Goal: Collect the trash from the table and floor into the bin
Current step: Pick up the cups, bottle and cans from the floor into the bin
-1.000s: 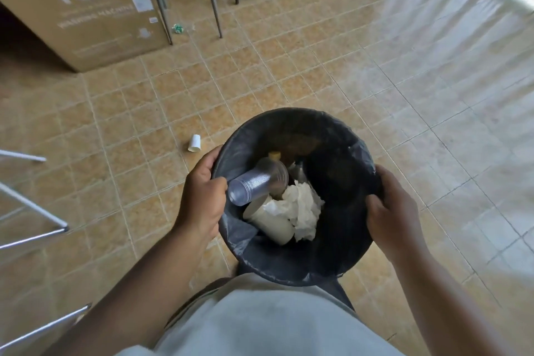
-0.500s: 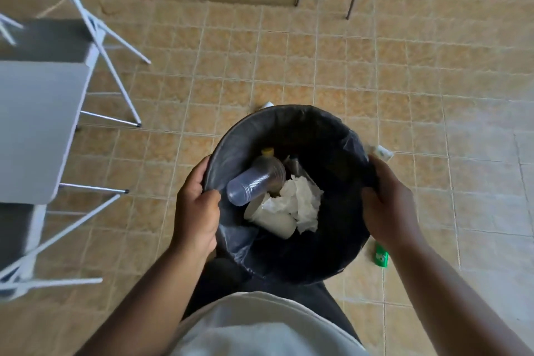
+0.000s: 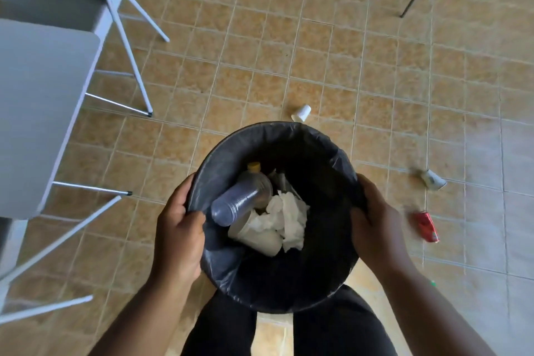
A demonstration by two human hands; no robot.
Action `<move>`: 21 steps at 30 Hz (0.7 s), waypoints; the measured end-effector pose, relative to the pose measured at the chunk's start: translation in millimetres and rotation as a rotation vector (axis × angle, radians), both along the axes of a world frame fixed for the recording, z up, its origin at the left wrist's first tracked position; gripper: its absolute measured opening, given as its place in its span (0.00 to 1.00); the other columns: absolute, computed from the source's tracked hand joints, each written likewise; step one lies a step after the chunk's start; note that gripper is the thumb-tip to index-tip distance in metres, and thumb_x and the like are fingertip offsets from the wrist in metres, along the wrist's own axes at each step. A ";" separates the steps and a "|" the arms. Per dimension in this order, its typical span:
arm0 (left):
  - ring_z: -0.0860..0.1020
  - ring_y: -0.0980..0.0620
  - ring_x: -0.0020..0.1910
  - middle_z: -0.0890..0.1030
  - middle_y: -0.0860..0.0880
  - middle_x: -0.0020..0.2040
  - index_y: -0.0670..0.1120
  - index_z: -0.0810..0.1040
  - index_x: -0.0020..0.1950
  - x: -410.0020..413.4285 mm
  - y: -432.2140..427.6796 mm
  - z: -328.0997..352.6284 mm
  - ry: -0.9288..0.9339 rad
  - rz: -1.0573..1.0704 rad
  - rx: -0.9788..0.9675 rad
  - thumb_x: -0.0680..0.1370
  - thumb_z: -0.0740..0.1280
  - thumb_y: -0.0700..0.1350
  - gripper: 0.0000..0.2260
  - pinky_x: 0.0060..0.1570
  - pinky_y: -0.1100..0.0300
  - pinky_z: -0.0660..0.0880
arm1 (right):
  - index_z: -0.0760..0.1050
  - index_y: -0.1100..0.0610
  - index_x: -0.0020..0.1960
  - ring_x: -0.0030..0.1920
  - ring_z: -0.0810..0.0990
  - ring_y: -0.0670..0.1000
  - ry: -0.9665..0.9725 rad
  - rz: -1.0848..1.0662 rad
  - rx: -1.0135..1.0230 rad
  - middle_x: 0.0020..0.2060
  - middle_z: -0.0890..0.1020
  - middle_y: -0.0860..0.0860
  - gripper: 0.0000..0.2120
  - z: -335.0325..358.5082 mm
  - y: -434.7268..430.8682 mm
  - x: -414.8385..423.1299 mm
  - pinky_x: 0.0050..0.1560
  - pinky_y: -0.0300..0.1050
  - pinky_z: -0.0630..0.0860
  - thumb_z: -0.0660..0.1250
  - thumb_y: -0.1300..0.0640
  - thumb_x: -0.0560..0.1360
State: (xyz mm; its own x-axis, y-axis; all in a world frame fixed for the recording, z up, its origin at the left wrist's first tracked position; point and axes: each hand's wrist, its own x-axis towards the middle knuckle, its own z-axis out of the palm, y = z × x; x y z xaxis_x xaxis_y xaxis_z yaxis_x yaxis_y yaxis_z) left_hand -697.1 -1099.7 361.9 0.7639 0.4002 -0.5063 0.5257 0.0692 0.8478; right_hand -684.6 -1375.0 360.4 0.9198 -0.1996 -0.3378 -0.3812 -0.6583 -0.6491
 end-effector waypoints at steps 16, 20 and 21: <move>0.83 0.41 0.50 0.84 0.42 0.52 0.46 0.79 0.62 157.2 62.4 -381.7 -0.174 0.041 0.008 0.63 0.54 0.30 0.31 0.49 0.50 0.79 | 0.64 0.50 0.77 0.60 0.78 0.57 -0.204 0.190 -0.034 0.61 0.81 0.58 0.32 -383.8 60.6 172.1 0.46 0.31 0.65 0.57 0.68 0.74; 0.83 0.44 0.47 0.84 0.43 0.51 0.43 0.79 0.62 197.6 77.2 -426.8 -0.235 -0.007 0.023 0.65 0.51 0.26 0.31 0.45 0.54 0.80 | 0.63 0.52 0.77 0.61 0.76 0.55 -0.267 0.263 -0.047 0.65 0.78 0.56 0.32 -428.0 71.7 216.8 0.44 0.20 0.62 0.56 0.68 0.75; 0.83 0.44 0.47 0.84 0.43 0.51 0.44 0.80 0.61 204.6 80.5 -437.0 -0.253 -0.012 0.023 0.65 0.51 0.26 0.31 0.46 0.54 0.79 | 0.64 0.53 0.77 0.58 0.77 0.52 -0.284 0.280 -0.041 0.65 0.78 0.55 0.31 -436.4 74.7 224.8 0.42 0.18 0.62 0.55 0.68 0.75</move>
